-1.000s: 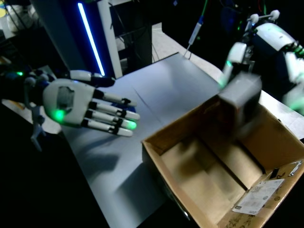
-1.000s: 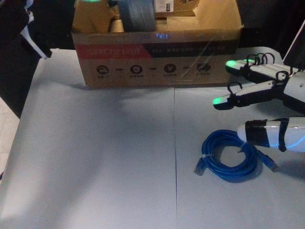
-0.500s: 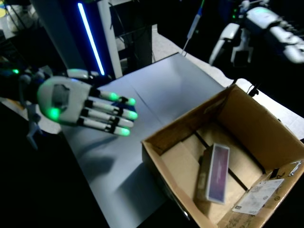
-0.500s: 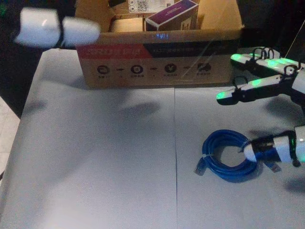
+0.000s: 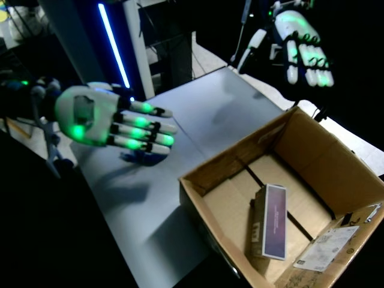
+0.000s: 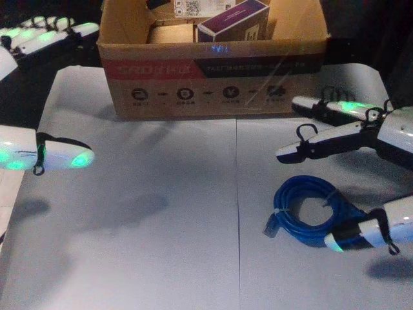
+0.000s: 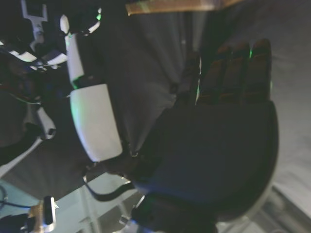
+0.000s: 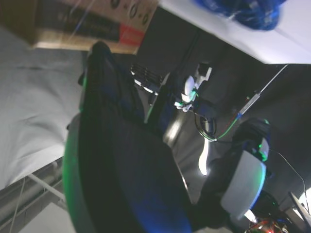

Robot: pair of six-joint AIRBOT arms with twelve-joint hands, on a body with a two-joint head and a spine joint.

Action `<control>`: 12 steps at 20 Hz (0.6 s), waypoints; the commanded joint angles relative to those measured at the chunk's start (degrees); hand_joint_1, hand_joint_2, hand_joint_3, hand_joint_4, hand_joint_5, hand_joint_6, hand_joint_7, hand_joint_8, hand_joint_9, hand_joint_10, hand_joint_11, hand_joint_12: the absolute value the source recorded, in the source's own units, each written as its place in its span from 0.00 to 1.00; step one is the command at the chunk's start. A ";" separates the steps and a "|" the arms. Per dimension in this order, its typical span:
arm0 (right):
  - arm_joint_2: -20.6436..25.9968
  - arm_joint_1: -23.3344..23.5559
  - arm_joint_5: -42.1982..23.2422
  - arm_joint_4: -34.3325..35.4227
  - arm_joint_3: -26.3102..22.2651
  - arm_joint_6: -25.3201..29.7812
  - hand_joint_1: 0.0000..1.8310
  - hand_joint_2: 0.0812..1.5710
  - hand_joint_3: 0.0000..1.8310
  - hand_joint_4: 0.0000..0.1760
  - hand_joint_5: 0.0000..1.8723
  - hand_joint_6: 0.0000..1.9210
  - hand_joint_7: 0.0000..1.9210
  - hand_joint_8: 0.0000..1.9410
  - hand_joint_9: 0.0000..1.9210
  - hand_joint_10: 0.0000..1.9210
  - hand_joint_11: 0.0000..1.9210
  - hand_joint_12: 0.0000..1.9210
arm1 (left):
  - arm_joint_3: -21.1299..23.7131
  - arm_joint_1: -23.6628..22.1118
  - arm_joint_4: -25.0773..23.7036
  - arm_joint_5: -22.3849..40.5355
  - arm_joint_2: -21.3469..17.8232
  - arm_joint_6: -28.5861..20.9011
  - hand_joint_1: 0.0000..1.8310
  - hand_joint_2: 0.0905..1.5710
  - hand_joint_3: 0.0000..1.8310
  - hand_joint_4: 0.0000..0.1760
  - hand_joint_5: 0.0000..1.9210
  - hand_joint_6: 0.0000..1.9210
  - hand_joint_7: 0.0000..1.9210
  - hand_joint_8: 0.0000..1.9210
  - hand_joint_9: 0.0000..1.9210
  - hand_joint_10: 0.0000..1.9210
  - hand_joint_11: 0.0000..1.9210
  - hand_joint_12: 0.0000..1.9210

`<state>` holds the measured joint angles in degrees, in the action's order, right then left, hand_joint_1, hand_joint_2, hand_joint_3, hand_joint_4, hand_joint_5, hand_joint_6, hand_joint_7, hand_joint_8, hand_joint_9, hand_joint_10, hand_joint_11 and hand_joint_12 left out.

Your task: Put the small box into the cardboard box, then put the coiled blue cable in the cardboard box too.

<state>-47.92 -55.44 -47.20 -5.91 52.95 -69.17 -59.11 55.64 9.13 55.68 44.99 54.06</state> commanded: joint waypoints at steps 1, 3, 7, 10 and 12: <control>-0.72 0.20 -5.66 0.73 0.35 0.42 0.52 0.61 0.00 0.00 0.36 0.01 0.29 0.01 0.42 0.06 0.30 0.58 | 0.24 -0.03 0.91 9.64 -0.25 -0.16 0.33 0.48 0.00 1.00 0.04 0.00 0.00 0.00 0.00 0.00 0.00 0.00; -2.00 0.13 -3.71 0.71 1.02 0.44 0.55 0.66 0.00 0.00 0.42 0.00 0.37 0.00 0.46 0.17 0.33 0.60 | 0.54 0.32 1.22 9.95 -0.24 -0.17 0.34 0.50 0.00 1.00 0.03 0.00 0.00 0.00 0.00 0.00 0.00 0.00; -3.39 0.13 -0.98 0.07 1.76 0.44 0.34 0.58 0.00 1.00 0.01 0.00 0.00 0.00 0.01 0.00 0.00 0.15 | 0.91 1.23 1.73 10.34 -0.25 -0.21 0.32 0.49 0.00 1.00 0.03 0.00 0.01 0.00 0.00 0.00 0.00 0.00; -4.94 0.12 1.33 -0.12 2.86 0.44 0.31 0.55 0.00 1.00 0.00 0.00 0.00 0.00 0.00 0.00 0.00 0.00 | 1.12 1.92 1.98 10.43 -0.24 -0.39 0.33 0.49 0.00 1.00 0.02 0.00 0.01 0.00 0.00 0.00 0.00 0.00; -5.38 0.12 2.09 -0.59 3.11 0.44 0.33 0.54 0.00 1.00 0.00 0.00 0.00 0.00 0.00 0.00 0.00 0.00 | 1.15 2.00 1.99 10.39 -0.24 -0.50 0.32 0.49 0.00 1.00 0.02 0.00 0.01 0.00 0.00 0.00 0.00 0.00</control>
<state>-53.25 -55.92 -38.72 -7.03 55.99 -69.04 -58.06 57.98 10.48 59.05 44.99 53.93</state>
